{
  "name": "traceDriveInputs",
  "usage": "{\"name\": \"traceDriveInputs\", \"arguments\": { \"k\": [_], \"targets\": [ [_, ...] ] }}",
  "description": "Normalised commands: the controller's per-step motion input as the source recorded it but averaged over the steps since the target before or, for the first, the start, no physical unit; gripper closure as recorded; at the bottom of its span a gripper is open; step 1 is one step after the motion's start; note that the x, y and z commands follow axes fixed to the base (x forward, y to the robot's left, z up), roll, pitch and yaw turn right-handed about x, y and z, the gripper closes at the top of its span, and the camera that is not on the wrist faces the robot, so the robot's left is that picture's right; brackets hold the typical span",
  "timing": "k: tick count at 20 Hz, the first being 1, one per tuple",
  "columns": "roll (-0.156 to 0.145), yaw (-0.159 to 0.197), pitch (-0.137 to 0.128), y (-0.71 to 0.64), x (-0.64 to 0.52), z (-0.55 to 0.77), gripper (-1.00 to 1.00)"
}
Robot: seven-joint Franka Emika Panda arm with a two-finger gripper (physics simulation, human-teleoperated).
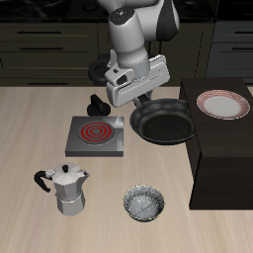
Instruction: Place the frypan on the top layer of the shelf
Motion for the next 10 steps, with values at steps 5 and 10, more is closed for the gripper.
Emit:
{"name": "traceDriveInputs", "arguments": {
  "k": [5,10],
  "targets": [
    [0.026,0.018,-0.004,0.22,-0.01,0.08,1.0],
    [0.024,0.037,0.005,0.26,-0.04,0.04,1.0]
  ]
}}
